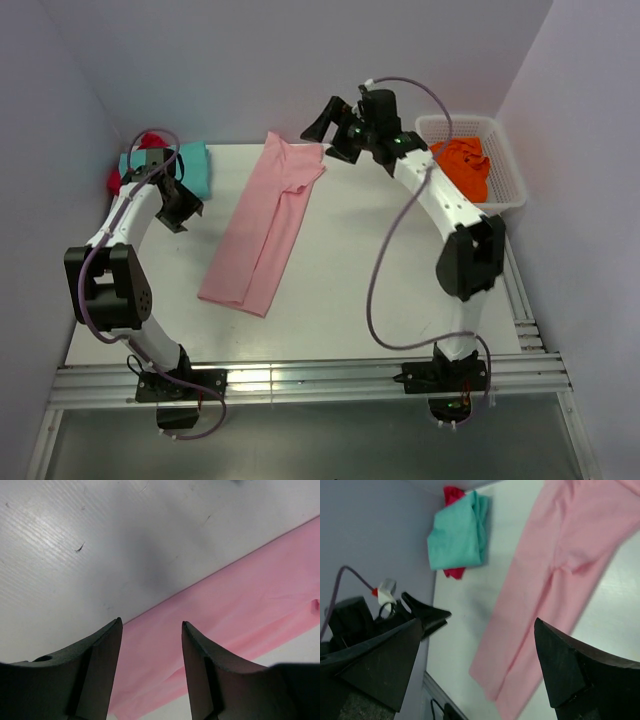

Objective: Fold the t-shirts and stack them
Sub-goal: Fold the tshirt

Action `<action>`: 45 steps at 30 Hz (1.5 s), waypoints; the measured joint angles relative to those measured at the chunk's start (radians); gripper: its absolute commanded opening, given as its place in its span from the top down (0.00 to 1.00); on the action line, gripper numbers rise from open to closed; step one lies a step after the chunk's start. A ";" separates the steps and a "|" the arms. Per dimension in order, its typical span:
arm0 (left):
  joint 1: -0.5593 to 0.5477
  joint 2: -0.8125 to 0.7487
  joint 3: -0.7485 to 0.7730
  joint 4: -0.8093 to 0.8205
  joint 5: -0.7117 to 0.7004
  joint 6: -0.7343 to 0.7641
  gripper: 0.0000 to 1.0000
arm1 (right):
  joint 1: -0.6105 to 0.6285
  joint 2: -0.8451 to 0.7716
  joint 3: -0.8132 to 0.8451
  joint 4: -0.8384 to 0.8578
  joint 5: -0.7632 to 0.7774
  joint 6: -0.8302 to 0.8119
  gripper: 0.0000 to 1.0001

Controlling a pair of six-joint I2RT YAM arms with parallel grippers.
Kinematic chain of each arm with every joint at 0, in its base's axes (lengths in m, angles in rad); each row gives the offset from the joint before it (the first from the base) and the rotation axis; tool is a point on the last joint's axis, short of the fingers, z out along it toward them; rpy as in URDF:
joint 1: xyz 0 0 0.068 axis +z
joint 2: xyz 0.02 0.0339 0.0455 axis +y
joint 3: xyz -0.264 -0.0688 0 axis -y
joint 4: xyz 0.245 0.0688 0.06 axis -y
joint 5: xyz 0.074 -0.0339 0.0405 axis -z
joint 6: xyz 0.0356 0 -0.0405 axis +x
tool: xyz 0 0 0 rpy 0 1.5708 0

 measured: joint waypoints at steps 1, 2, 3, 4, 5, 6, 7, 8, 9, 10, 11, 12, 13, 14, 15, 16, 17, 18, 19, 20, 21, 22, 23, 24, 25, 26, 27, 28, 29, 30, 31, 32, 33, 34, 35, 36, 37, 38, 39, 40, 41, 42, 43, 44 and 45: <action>0.000 -0.002 -0.011 0.002 0.000 0.000 0.44 | 0.000 -0.061 -0.062 0.004 0.006 -0.005 0.00; 0.000 -0.005 -0.022 0.002 0.000 0.000 0.44 | 0.006 -0.133 -0.144 0.011 0.016 -0.013 0.00; 0.000 -0.006 -0.030 0.002 0.000 0.000 0.44 | 0.010 -0.192 -0.216 0.007 0.029 -0.016 0.00; 0.000 -0.008 -0.039 0.001 0.000 -0.001 0.44 | 0.012 -0.230 -0.270 0.000 0.042 -0.018 0.00; 0.000 -0.010 -0.044 0.002 -0.001 -0.001 0.44 | 0.024 -0.261 -0.328 -0.004 0.058 -0.021 0.00; 0.000 -0.013 -0.047 0.000 -0.001 -0.002 0.44 | 0.040 -0.277 -0.379 -0.018 0.074 -0.022 0.00; 0.000 -0.016 -0.049 0.002 -0.001 -0.003 0.44 | 0.057 -0.282 -0.421 -0.032 0.089 -0.022 0.00; 0.000 -0.023 -0.051 0.002 0.000 -0.005 0.44 | 0.078 -0.279 -0.459 -0.054 0.101 -0.022 0.00; 0.000 -0.027 -0.051 0.002 0.000 -0.008 0.44 | 0.108 -0.266 -0.499 -0.079 0.114 -0.018 0.00; 0.000 -0.036 -0.053 0.002 0.000 -0.012 0.44 | 0.132 -0.254 -0.528 -0.099 0.121 -0.015 0.00; 0.000 -0.045 -0.056 0.002 0.000 -0.018 0.44 | 0.171 -0.237 -0.562 -0.126 0.135 -0.009 0.00; 0.000 -0.056 -0.060 0.002 0.000 -0.022 0.44 | 0.205 -0.223 -0.588 -0.150 0.138 -0.003 0.00; 0.000 -0.066 -0.063 0.001 0.000 -0.025 0.43 | 0.240 -0.216 -0.610 -0.163 0.144 0.006 0.00; -0.001 -0.078 -0.068 0.002 0.000 -0.027 0.44 | 0.269 -0.213 -0.631 -0.171 0.148 0.015 0.00; -0.001 -0.087 -0.071 0.002 0.000 -0.029 0.44 | 0.306 -0.213 -0.649 -0.183 0.148 0.026 0.00; -0.001 -0.098 -0.076 0.000 0.001 -0.030 0.44 | 0.338 -0.213 -0.658 -0.186 0.146 0.038 0.00; -0.002 -0.106 -0.077 0.000 0.001 -0.031 0.44 | 0.358 -0.213 -0.661 -0.184 0.142 0.045 0.00; -0.002 -0.112 -0.078 -0.003 0.001 -0.035 0.44 | 0.381 -0.211 -0.664 -0.182 0.137 0.053 0.00; -0.003 -0.117 -0.079 -0.003 0.001 -0.037 0.44 | 0.394 -0.210 -0.665 -0.179 0.135 0.060 0.00; -0.003 -0.126 -0.084 -0.002 0.001 -0.042 0.44 | 0.404 -0.206 -0.664 -0.174 0.135 0.066 0.00; -0.004 -0.134 -0.089 -0.003 0.001 -0.045 0.44 | 0.412 -0.198 -0.664 -0.166 0.135 0.072 0.00; -0.005 -0.147 -0.099 -0.003 0.001 -0.046 0.43 | 0.418 -0.186 -0.664 -0.161 0.135 0.075 0.00; -0.006 -0.162 -0.110 -0.005 0.001 -0.047 0.43 | 0.424 -0.171 -0.663 -0.154 0.135 0.079 0.00; -0.007 -0.177 -0.119 -0.010 0.001 -0.048 0.43 | 0.431 -0.151 -0.660 -0.151 0.136 0.082 0.00; -0.008 -0.193 -0.128 -0.013 0.000 -0.048 0.43 | 0.437 -0.127 -0.654 -0.150 0.138 0.086 0.00; -0.008 -0.208 -0.136 -0.016 0.000 -0.048 0.43 | 0.443 -0.100 -0.647 -0.149 0.140 0.087 0.00; -0.008 -0.222 -0.143 -0.020 0.000 -0.048 0.43 | 0.450 -0.076 -0.637 -0.150 0.141 0.087 0.00; -0.008 -0.237 -0.150 -0.026 0.000 -0.048 0.43 | 0.456 -0.052 -0.627 -0.148 0.145 0.088 0.00; -0.009 -0.249 -0.156 -0.029 -0.002 -0.048 0.43 | 0.461 -0.034 -0.610 -0.154 0.134 0.094 0.00; -0.009 -0.262 -0.160 -0.035 -0.003 -0.048 0.43 | 0.467 -0.023 -0.595 -0.146 0.137 0.094 0.00; -0.010 -0.273 -0.163 -0.040 -0.005 -0.048 0.43 | 0.472 -0.012 -0.579 -0.141 0.140 0.094 0.00; -0.010 -0.280 -0.164 -0.044 -0.006 -0.047 0.43 | 0.476 0.002 -0.560 -0.140 0.139 0.095 0.00; -0.010 -0.288 -0.165 -0.047 -0.010 -0.045 0.43 | 0.478 0.015 -0.541 -0.142 0.140 0.095 0.00; -0.010 -0.295 -0.167 -0.048 -0.013 -0.045 0.43 | 0.479 0.028 -0.523 -0.141 0.140 0.095 0.00; -0.010 -0.303 -0.171 -0.050 -0.016 -0.044 0.43 | 0.481 0.043 -0.500 -0.141 0.140 0.095 0.00; -0.010 -0.310 -0.175 -0.052 -0.018 -0.044 0.43 | 0.482 0.056 -0.482 -0.142 0.141 0.095 0.00; -0.010 -0.315 -0.178 -0.056 -0.019 -0.044 0.43 | 0.483 0.069 -0.461 -0.144 0.143 0.095 0.00; -0.010 -0.320 -0.181 -0.058 -0.020 -0.043 0.43 | 0.483 0.080 -0.445 -0.144 0.146 0.095 0.00; -0.010 -0.323 -0.184 -0.060 -0.020 -0.044 0.43 | 0.483 0.089 -0.431 -0.143 0.150 0.095 0.02; -0.010 -0.325 -0.188 -0.060 -0.020 -0.043 0.43 | 0.483 0.096 -0.420 -0.145 0.156 0.094 0.05; -0.010 -0.327 -0.192 -0.060 -0.020 -0.043 0.43 | 0.483 0.102 -0.411 -0.147 0.162 0.093 0.07; -0.010 -0.327 -0.195 -0.064 -0.020 -0.043 0.43 | 0.483 0.109 -0.403 -0.150 0.164 0.093 0.14; -0.010 -0.327 -0.197 -0.067 -0.020 -0.043 0.43 | 0.483 0.114 -0.395 -0.151 0.167 0.093 0.17; -0.010 -0.327 -0.198 -0.071 -0.020 -0.043 0.43 | 0.483 0.121 -0.389 -0.151 0.175 0.094 0.20; -0.010 -0.327 -0.199 -0.073 -0.020 -0.042 0.43 | 0.483 0.126 -0.384 -0.152 0.175 0.094 0.28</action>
